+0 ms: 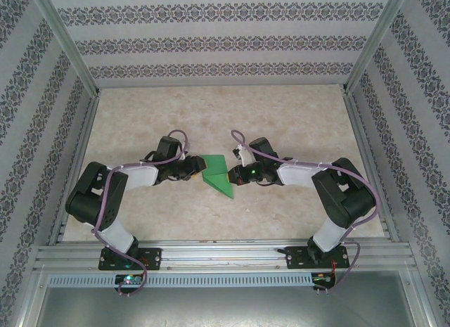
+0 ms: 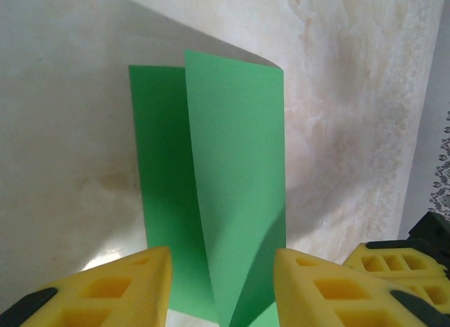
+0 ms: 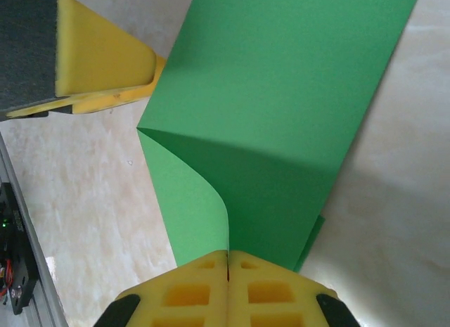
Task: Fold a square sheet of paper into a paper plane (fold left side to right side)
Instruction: Fourth fold the wing at the center of the table.
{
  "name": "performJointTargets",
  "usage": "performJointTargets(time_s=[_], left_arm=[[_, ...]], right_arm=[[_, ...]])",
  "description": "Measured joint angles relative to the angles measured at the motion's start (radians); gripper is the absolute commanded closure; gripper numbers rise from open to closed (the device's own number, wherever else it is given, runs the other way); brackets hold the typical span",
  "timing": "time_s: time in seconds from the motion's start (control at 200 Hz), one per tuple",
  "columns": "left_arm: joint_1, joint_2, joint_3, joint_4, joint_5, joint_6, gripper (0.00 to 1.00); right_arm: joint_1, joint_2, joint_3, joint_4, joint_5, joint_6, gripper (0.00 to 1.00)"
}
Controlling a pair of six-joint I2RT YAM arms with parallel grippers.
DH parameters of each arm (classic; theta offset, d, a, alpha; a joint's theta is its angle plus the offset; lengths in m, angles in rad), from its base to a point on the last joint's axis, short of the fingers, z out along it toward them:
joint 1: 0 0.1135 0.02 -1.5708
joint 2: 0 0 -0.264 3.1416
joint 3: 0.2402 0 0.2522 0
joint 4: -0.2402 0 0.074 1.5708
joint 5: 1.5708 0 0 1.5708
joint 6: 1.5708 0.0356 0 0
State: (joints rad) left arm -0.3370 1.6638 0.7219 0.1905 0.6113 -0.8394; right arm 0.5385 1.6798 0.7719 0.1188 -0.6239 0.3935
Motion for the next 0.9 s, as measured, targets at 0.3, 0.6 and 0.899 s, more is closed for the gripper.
performJointTargets(time_s=[0.3, 0.6, 0.899], left_arm=[[-0.002, 0.088, 0.043, 0.059, 0.044, -0.018, 0.68], [-0.004, 0.094, 0.051, 0.087, 0.068, -0.035, 0.73], [-0.017, 0.064, 0.053, 0.088, 0.07, -0.06, 0.76]], right_arm=[[-0.007, -0.013, -0.016, 0.03, -0.021, 0.024, 0.86], [-0.007, -0.156, -0.029, -0.095, 0.106, 0.014, 0.55], [0.24, -0.239, 0.083, -0.375, 0.495, -0.057, 0.53]])
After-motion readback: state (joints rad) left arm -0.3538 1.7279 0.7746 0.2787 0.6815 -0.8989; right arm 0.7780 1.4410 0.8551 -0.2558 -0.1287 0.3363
